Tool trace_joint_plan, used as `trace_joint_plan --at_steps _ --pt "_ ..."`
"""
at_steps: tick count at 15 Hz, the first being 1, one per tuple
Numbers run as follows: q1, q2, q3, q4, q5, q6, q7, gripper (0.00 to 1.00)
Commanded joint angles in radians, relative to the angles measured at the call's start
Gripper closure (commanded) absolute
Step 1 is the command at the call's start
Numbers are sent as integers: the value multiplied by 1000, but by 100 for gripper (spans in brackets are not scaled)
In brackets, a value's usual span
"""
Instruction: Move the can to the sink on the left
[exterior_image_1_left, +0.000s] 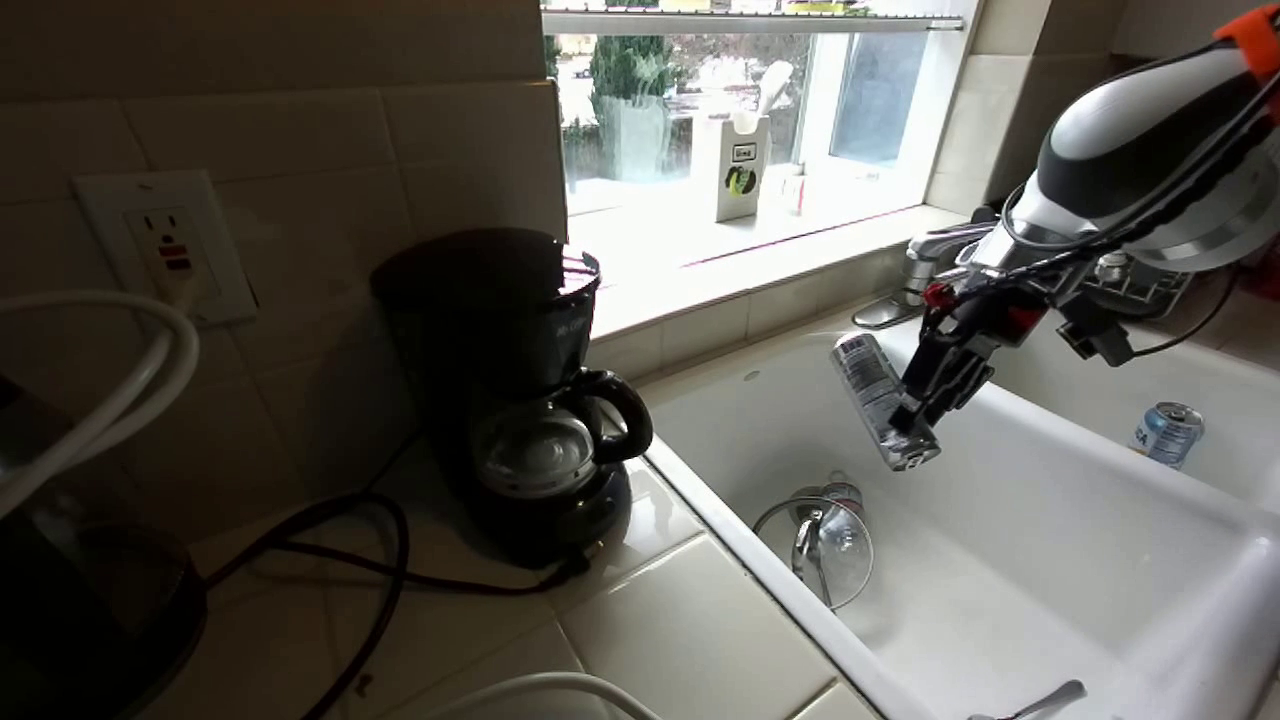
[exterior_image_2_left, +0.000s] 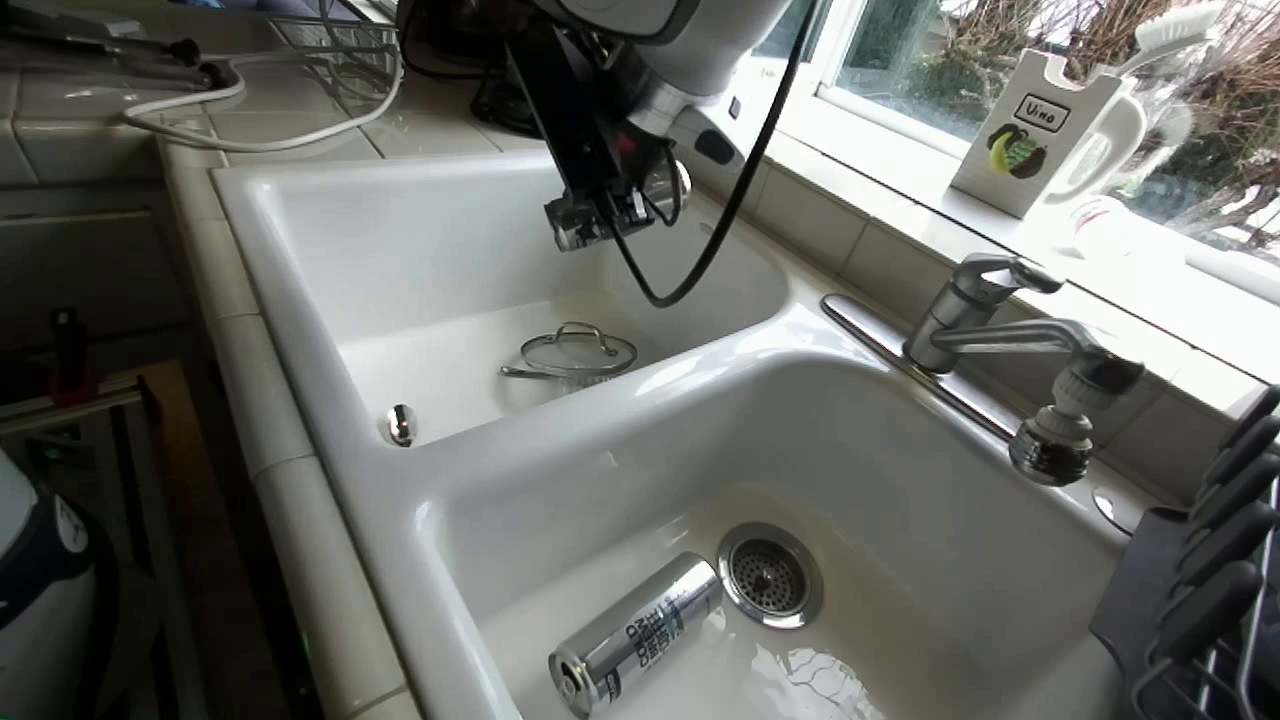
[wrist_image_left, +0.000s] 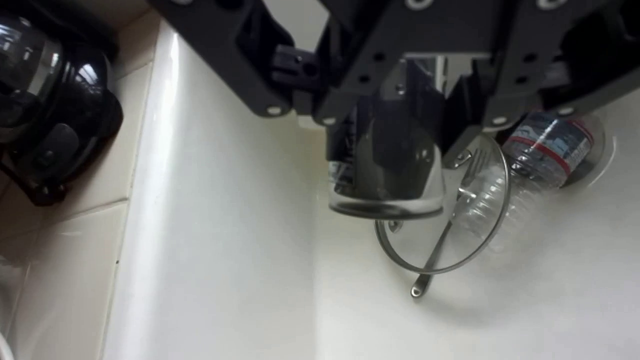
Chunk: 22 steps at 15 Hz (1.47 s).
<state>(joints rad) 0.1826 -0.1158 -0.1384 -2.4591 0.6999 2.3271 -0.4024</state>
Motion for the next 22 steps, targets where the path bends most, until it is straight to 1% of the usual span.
trace_joint_plan --at_steps 1,4,7,14,18,21,22 --pt "-64 147 48 56 61 -9 7 77" --pt "-98 243 84 78 59 25 72 77" --pt "-123 317 116 111 59 20 128 77" --pt "-129 420 143 176 -12 54 359 77" --pt "-127 459 158 210 -41 43 420 77" --pt "-135 480 174 229 -36 31 424 77" --pt "-137 485 178 233 -35 30 424 35"
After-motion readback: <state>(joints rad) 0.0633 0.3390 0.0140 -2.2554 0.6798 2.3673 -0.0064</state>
